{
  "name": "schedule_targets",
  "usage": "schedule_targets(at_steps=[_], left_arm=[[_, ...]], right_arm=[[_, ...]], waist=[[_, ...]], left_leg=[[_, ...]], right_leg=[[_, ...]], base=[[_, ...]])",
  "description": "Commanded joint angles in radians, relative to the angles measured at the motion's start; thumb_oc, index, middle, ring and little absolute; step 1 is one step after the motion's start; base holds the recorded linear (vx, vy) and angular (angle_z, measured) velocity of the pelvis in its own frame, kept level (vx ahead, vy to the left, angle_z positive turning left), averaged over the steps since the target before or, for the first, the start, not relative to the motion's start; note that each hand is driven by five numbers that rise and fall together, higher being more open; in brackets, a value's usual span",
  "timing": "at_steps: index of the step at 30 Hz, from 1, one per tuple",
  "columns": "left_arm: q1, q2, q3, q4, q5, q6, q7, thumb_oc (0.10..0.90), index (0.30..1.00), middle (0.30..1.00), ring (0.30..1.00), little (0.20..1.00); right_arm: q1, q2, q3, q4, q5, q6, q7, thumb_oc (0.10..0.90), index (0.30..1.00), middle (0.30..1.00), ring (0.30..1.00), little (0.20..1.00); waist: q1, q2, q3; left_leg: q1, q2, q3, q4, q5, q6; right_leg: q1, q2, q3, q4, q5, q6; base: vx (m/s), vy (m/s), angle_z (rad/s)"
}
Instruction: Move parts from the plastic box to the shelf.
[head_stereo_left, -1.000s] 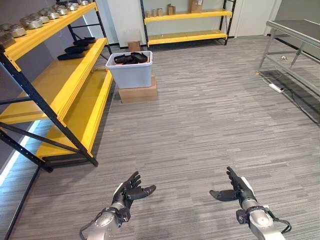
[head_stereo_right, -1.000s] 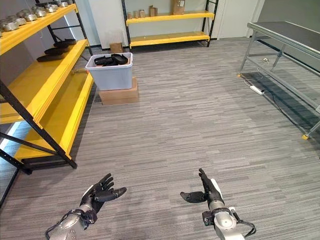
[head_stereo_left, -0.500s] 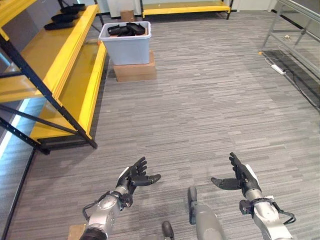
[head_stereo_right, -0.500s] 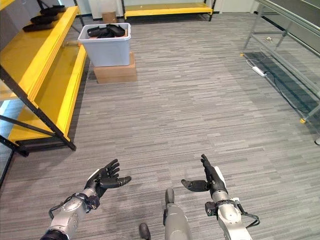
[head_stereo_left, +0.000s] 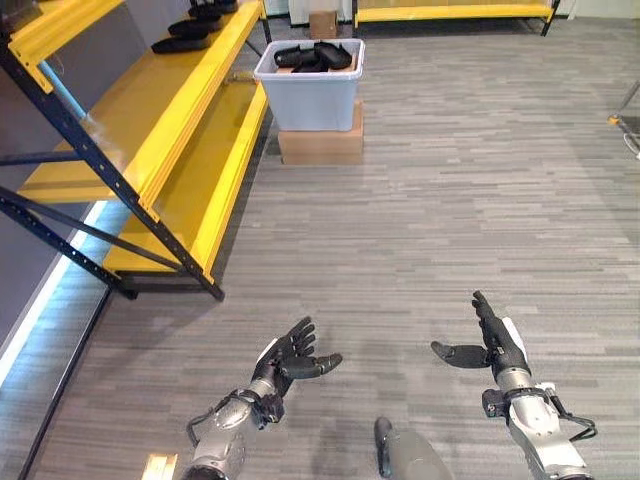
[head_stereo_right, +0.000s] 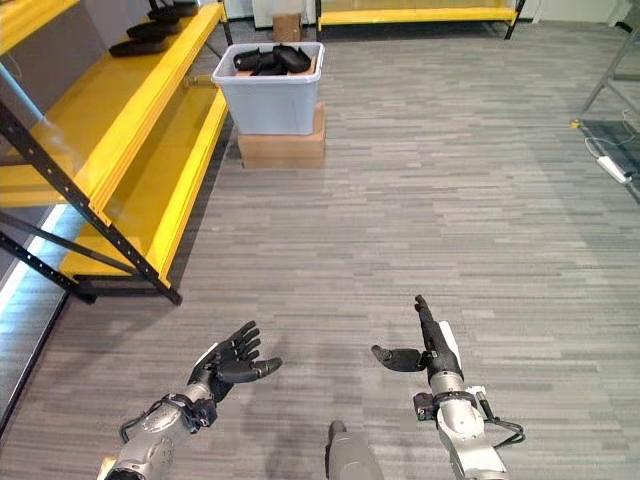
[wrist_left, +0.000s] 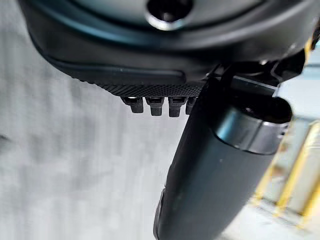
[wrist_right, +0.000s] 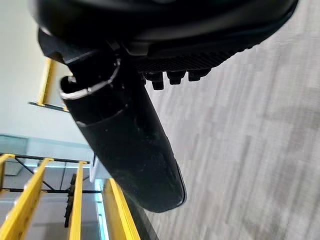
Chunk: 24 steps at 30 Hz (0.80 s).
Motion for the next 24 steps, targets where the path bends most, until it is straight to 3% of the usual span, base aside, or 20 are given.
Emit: schedule_targets(at_steps=[1,4,5,7,8,9,13,14,15,16,17,19,21,22,23,24], left_arm=[[-0.069,-0.001,0.009,-0.103,-0.031,-0.127,-0.010,0.900,1.000,1.000,1.000,1.000],[-0.089,-0.011,0.009,-0.116,-0.108,-0.131,-0.003,0.900,1.000,1.000,1.000,1.000],[-0.095,-0.027,0.017,-0.110,-0.203,-0.118,-0.022,0.900,1.000,1.000,1.000,1.000],[-0.098,-0.036,0.023,-0.101,-0.167,-0.130,-0.017,0.900,1.000,1.000,1.000,1.000],[-0.091,-0.033,0.028,-0.092,-0.127,-0.134,-0.008,0.900,1.000,1.000,1.000,1.000],[-0.079,-0.025,0.034,-0.086,-0.094,-0.147,-0.011,0.900,1.000,1.000,1.000,1.000],[-0.058,0.003,0.057,-0.089,-0.088,-0.144,-0.019,0.900,1.000,1.000,1.000,1.000],[-0.044,0.020,0.070,-0.070,-0.093,-0.157,-0.040,0.900,1.000,1.000,1.000,1.000],[-0.039,0.025,0.075,-0.065,-0.096,-0.160,-0.050,0.900,1.000,1.000,1.000,1.000],[-0.032,0.032,0.085,-0.058,-0.097,-0.165,-0.059,0.900,1.000,1.000,1.000,1.000],[-0.018,0.037,0.104,-0.042,-0.085,-0.186,-0.060,0.900,1.000,1.000,1.000,1.000],[-0.009,0.040,0.118,-0.028,-0.067,-0.201,-0.045,0.900,1.000,1.000,1.000,1.000],[-0.003,0.036,0.134,-0.006,-0.042,-0.222,-0.018,0.900,1.000,1.000,1.000,1.000],[-0.003,0.036,0.136,-0.003,-0.039,-0.224,-0.015,0.900,1.000,1.000,1.000,1.000],[-0.007,0.035,0.143,0.039,0.073,-0.254,0.105,0.900,1.000,1.000,1.000,1.000],[-0.012,0.037,0.142,0.045,0.078,-0.258,0.120,0.900,1.000,1.000,1.000,1.000]], right_arm=[[-0.038,-0.042,-0.029,-0.055,-0.015,-0.091,-0.037,0.900,1.000,1.000,1.000,1.000],[-0.043,-0.056,-0.035,-0.070,-0.029,-0.088,-0.080,0.900,1.000,1.000,1.000,1.000],[-0.045,-0.057,-0.040,-0.063,-0.018,-0.092,-0.078,0.900,1.000,1.000,1.000,1.000],[-0.034,-0.053,-0.037,-0.074,-0.011,-0.093,-0.081,0.900,1.000,1.000,1.000,1.000],[-0.022,-0.047,-0.033,-0.082,-0.023,-0.095,-0.080,0.900,1.000,1.000,1.000,1.000],[-0.016,-0.043,-0.031,-0.084,-0.025,-0.102,-0.067,0.900,1.000,1.000,1.000,1.000],[-0.022,-0.036,-0.027,-0.084,-0.013,-0.105,-0.041,0.900,1.000,1.000,1.000,1.000],[-0.040,-0.036,-0.008,-0.083,0.000,-0.118,-0.015,0.900,1.000,1.000,1.000,1.000],[-0.043,-0.035,0.000,-0.087,0.002,-0.118,-0.015,0.900,1.000,1.000,1.000,1.000],[-0.046,-0.035,0.012,-0.090,0.002,-0.107,-0.009,0.900,1.000,1.000,1.000,1.000],[-0.054,-0.036,0.035,-0.085,0.014,-0.097,0.005,0.900,1.000,1.000,1.000,1.000],[-0.065,-0.038,0.053,-0.074,0.024,-0.094,0.025,0.900,1.000,1.000,1.000,1.000],[-0.077,-0.039,0.076,-0.058,0.035,-0.099,0.055,0.900,1.000,1.000,1.000,1.000],[-0.078,-0.038,0.078,-0.056,0.036,-0.100,0.057,0.900,1.000,1.000,1.000,1.000],[-0.098,-0.042,0.103,-0.049,0.045,-0.113,0.112,0.900,1.000,1.000,1.000,1.000],[-0.102,-0.043,0.106,-0.052,0.048,-0.112,0.117,0.900,1.000,1.000,1.000,1.000]], waist=[[-0.029,-0.014,-0.079],[-0.043,0.002,-0.091],[-0.048,0.007,-0.106],[-0.050,0.008,-0.114],[-0.029,-0.015,-0.116],[-0.009,-0.022,-0.109],[0.018,-0.042,-0.096],[0.040,-0.046,-0.086],[0.049,-0.044,-0.083],[0.064,-0.038,-0.081],[0.089,-0.030,-0.080],[0.107,-0.030,-0.078],[0.119,-0.035,-0.073],[0.119,-0.038,-0.070],[0.124,-0.032,-0.054],[0.124,-0.030,-0.052]], left_leg=[[0.006,0.052,0.028,0.077,0.029,0.008],[0.022,0.056,0.044,0.112,0.063,-0.014],[0.008,0.074,0.075,0.191,0.148,-0.043],[-0.046,0.096,0.074,0.334,0.195,-0.070],[-0.147,0.033,0.050,0.413,0.166,-0.031],[-0.204,-0.011,0.037,0.412,0.120,-0.003],[-0.269,-0.024,0.056,0.275,0.081,0.038],[-0.313,-0.012,0.076,0.117,0.104,0.034],[-0.322,-0.006,0.072,0.036,0.125,0.026],[-0.332,0.009,0.054,-0.080,0.176,0.008],[-0.341,0.052,0.008,-0.225,0.271,-0.024],[-0.347,0.094,-0.031,-0.320,0.305,-0.041],[-0.379,0.145,-0.078,-0.335,0.291,-0.052],[-0.379,0.147,-0.082,-0.335,0.289,-0.053],[-0.373,0.183,-0.111,-0.332,0.292,-0.062],[-0.367,0.185,-0.107,-0.328,0.294,-0.065]], right_leg=[[-0.057,-0.011,0.051,-0.081,0.045,0.050],[-0.067,0.004,0.033,-0.059,0.010,0.027],[-0.042,0.017,0.007,-0.079,-0.007,0.001],[0.003,0.033,0.002,-0.110,-0.030,-0.014],[0.042,0.024,0.015,-0.152,-0.006,-0.017],[0.073,0.029,0.034,-0.164,-0.006,-0.007],[0.119,0.034,0.060,-0.175,-0.007,0.007],[0.180,0.041,0.079,-0.188,-0.025,0.014],[0.208,0.045,0.087,-0.197,-0.034,0.017],[0.248,0.054,0.100,-0.210,-0.049,0.022],[0.300,0.062,0.124,-0.221,-0.074,0.023],[0.337,0.058,0.150,-0.222,-0.094,0.026],[0.362,0.044,0.175,-0.207,-0.116,0.029],[0.366,0.040,0.177,-0.205,-0.120,0.030],[0.372,0.018,0.197,-0.151,-0.166,0.039],[0.372,0.016,0.196,-0.145,-0.171,0.040]], base=[[0.17,-0.151,-0.07],[0.22,-0.232,0.07],[0.21,-0.253,0.27],[0.23,-0.310,0.34],[0.20,-0.269,0.20],[0.18,-0.198,0.02],[0.17,-0.026,-0.23],[0.34,0.085,-0.07],[0.44,0.118,-0.29],[0.53,0.115,-0.58],[0.45,0.091,-0.72],[0.43,0.074,-0.72],[0.37,0.072,-0.89],[0.56,0.220,-0.74],[0.50,0.210,-0.56],[0.57,0.242,-0.45]])
